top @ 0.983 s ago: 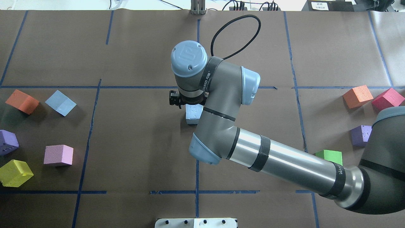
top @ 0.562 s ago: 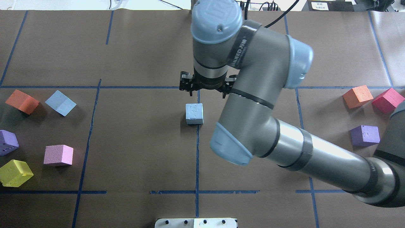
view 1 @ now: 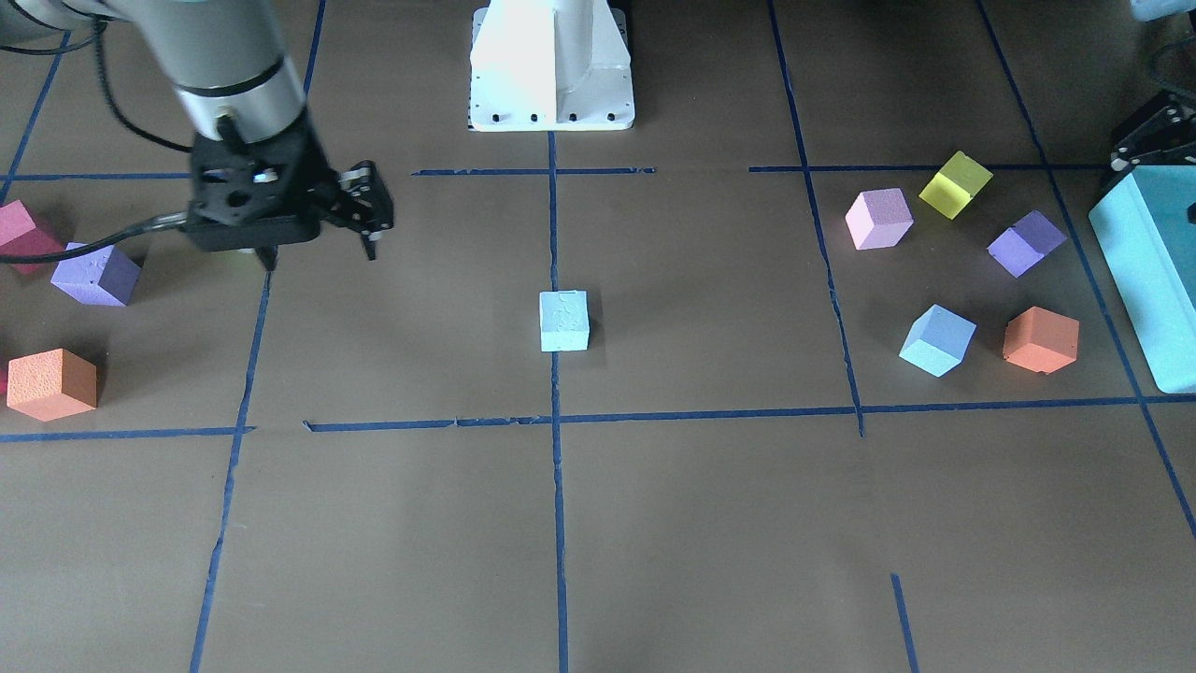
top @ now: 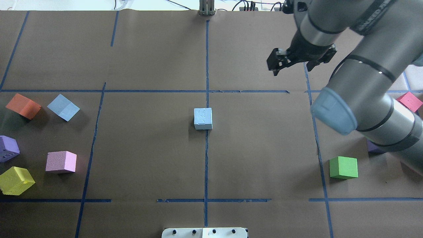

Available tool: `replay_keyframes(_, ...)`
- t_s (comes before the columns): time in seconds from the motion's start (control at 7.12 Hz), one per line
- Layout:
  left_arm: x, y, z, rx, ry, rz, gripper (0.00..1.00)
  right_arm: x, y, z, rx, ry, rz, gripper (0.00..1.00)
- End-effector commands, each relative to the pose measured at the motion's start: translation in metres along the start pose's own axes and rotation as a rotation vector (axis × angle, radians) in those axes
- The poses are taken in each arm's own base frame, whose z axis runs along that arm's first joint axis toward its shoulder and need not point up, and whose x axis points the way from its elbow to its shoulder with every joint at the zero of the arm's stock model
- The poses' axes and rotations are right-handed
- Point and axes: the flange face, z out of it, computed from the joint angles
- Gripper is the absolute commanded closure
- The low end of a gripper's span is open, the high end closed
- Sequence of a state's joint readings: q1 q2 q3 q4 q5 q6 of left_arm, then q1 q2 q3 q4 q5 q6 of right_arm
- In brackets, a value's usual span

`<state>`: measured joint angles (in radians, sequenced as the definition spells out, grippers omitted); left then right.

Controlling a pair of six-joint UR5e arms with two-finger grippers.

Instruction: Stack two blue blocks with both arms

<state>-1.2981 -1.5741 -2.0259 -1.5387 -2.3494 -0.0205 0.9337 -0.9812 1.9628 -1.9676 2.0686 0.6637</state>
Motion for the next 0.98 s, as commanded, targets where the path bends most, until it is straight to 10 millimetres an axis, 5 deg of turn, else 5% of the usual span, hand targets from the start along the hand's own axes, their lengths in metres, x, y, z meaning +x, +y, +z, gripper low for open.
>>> replay_keyframes(0.0,0.015,-0.020,0.075,-0.046,-0.055,0.056,0.00,0.129,-0.007,-0.007,-0.026,0.030,-0.113,0.01)
replay_keyframes(0.28,0.022,-0.047,0.143,-0.058,-0.019,0.003,0.00,0.232,-0.004,-0.010,-0.059,0.034,-0.175,0.01)
replay_keyframes(0.56,0.048,-0.052,0.178,-0.109,0.003,0.001,0.00,0.318,-0.001,-0.004,-0.100,0.000,-0.218,0.01)
replay_keyframes(0.84,0.045,-0.065,0.190,-0.120,0.001,-0.007,0.00,0.345,0.003,-0.001,-0.111,-0.028,-0.213,0.01)
